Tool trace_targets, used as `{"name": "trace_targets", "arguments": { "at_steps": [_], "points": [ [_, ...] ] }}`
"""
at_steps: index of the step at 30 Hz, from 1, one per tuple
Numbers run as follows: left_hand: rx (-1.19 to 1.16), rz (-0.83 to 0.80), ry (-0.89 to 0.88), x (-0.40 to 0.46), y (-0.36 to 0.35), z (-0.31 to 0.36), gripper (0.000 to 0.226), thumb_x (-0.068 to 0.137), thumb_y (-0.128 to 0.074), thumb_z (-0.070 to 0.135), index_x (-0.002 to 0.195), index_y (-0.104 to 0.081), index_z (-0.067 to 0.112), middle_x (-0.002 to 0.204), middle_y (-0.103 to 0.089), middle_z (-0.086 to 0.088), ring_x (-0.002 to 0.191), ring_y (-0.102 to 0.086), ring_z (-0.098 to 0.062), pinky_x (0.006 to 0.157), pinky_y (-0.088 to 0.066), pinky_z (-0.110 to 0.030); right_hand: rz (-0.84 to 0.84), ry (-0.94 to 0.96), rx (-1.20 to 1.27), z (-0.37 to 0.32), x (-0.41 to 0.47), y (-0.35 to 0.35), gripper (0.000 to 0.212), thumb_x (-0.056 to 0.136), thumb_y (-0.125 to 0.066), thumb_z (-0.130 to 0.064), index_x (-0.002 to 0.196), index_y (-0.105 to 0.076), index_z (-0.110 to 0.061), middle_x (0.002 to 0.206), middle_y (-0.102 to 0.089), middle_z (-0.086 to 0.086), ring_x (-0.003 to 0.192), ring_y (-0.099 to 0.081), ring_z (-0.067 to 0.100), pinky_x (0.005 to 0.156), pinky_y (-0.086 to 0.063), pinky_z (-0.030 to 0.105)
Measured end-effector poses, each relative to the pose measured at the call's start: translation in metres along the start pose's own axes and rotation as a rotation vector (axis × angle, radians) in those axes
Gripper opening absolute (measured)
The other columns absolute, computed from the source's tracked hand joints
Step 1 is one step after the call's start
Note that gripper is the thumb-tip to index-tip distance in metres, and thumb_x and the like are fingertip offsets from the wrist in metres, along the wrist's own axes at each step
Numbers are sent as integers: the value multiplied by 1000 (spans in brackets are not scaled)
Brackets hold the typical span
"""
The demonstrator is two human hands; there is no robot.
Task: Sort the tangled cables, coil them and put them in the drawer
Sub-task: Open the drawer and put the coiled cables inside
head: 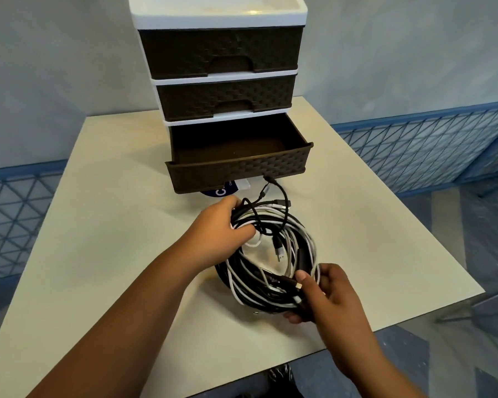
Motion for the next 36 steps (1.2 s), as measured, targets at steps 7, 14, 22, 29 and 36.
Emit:
{"name": "trace_targets", "arguments": {
  "at_steps": [7, 14, 22, 29, 36],
  "points": [
    [-32, 122, -42, -6, 54, 54, 44, 89, -63, 35, 130, -48, 28, 109, -52, 14, 94, -54, -9, 78, -48, -29, -20, 187, 25, -71, 5, 14, 22, 91, -61, -28, 101, -55, -10, 85, -69, 14, 57, -69, 35, 57, -55, 45],
    [-203, 133, 152, 45, 92, 75, 23, 85, -66, 36, 102, -59, 22, 97, -66, -5, 89, -65, -22, 83, -57, -41, -78, 232, -56, -147, 77, 14, 27, 94, -62, -30, 99, -55, -4, 79, -70, 19, 51, -66, 33, 49, -50, 35],
    [-437, -56, 427, 103, 100, 60, 22, 91, -57, 24, 107, -62, 9, 98, -68, -13, 84, -67, -23, 62, -55, -29, -333, -18, -189, -202, 169, 5, 34, 95, -58, -35, 100, -60, -1, 63, -65, 11, 47, -56, 15, 47, -45, 22],
    [-461, -138, 609, 125, 95, 53, 17, 97, -52, 25, 98, -62, 11, 81, -69, -8, 71, -62, -16, 54, -49, -20, -487, -152, -355, -211, 232, -3, 25, 98, -53, -31, 85, -55, -10, 50, -59, 3, 40, -54, 10, 36, -39, 17],
    [-423, -108, 713, 147, 92, 34, 25, 99, -50, 35, 95, -63, 14, 74, -71, -4, 51, -62, -10, 41, -48, -18, -554, -140, -495, -215, 266, -30, 11, 100, -51, -21, 98, -51, -10, 71, -51, 5, 47, -64, 17, 38, -46, 19]
  ]
}}
Point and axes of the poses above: each hand's wrist, its own x-axis towards the middle knuckle, its own y-axis out of the back of the hand, z = x × y, the point moved 1 cm from there along x, towards the middle knuckle
